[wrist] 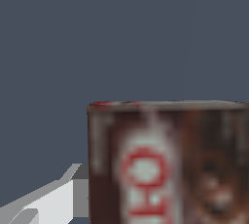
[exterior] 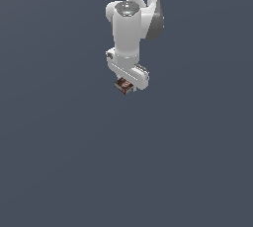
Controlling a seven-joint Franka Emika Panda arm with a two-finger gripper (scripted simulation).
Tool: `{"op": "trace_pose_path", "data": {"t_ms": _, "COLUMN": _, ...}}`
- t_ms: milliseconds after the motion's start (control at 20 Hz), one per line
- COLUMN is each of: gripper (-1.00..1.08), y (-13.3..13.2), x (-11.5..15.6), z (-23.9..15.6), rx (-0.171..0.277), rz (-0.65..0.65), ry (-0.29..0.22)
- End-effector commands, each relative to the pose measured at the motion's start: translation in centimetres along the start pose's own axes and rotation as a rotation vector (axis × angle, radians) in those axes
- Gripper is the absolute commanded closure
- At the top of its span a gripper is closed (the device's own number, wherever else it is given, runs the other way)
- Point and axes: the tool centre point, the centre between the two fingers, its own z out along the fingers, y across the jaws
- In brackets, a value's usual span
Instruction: Pick up the object and move it to a goal position.
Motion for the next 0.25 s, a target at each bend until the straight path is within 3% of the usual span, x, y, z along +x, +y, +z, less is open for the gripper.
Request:
{"op": "trace_pose_path", "data": {"t_ms": 0, "gripper": 1.08, "y": 0.41, "x": -0.13, "z": -0.55, "rx": -0.001, "rz": 0.0, "ry": 0.0}}
{"op": "trace_pose_path", "data": {"t_ms": 200, "gripper": 1.08, "y": 0.61, "x": -0.17, "z": -0.85, "rx": -0.001, "rz": 0.0, "ry": 0.0}}
